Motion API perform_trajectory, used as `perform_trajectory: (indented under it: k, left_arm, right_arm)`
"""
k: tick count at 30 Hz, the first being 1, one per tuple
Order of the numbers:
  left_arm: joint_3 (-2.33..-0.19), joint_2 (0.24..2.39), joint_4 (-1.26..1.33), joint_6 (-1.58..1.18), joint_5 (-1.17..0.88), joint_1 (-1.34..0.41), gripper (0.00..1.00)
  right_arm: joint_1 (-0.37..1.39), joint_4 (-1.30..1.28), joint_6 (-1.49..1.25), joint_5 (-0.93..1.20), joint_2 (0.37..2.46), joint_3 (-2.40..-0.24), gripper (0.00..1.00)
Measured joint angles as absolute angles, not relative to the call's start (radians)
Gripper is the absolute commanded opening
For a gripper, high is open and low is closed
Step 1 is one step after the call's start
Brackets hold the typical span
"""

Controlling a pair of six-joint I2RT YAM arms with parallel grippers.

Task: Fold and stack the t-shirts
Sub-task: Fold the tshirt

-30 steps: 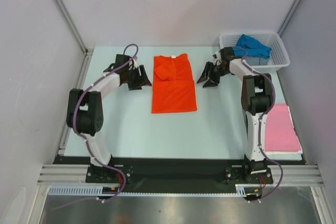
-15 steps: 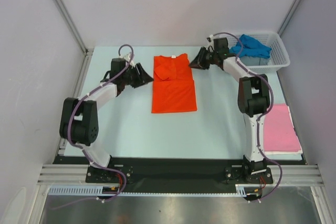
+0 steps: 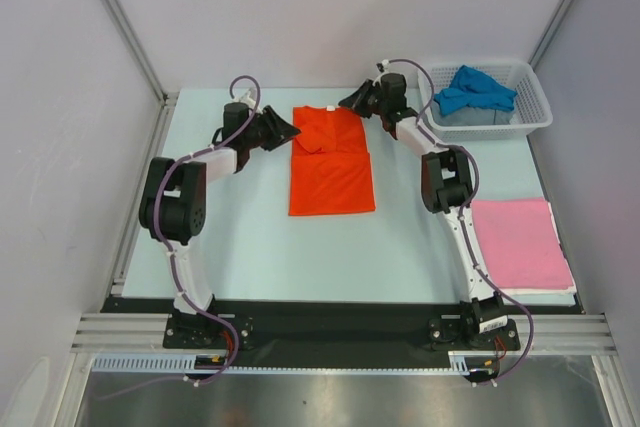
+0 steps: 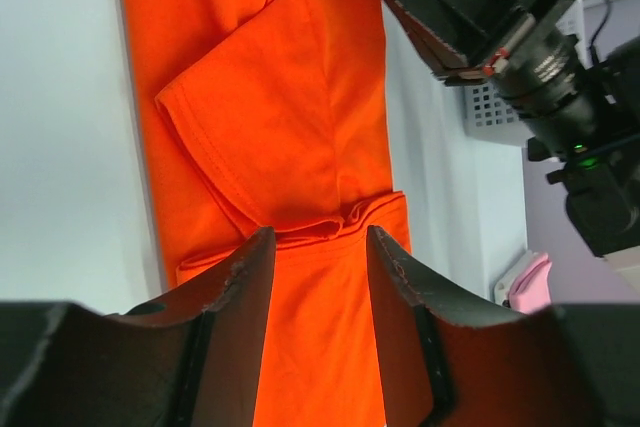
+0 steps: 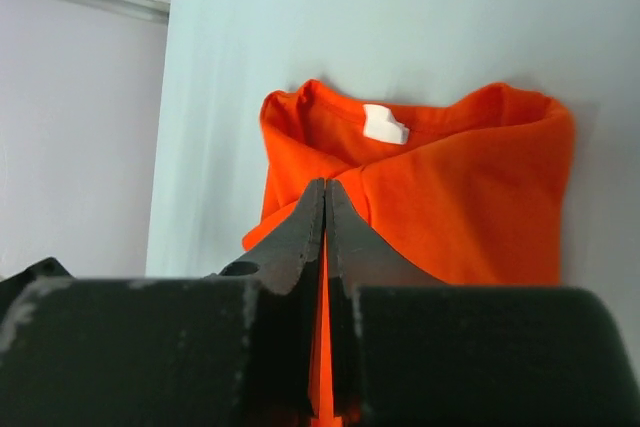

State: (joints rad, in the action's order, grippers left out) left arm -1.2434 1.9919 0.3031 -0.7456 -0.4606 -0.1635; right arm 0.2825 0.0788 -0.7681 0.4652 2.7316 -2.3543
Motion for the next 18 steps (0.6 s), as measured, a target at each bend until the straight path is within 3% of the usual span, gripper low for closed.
perform_trajectory:
  k: [18]
  left_arm:
    - [-1.24,2.007,0.357,-0.786,-0.459,-0.204,0.45]
  right_arm:
    - [0.276,0.102,-0.83,0.303,2.813,-2.382,0.0]
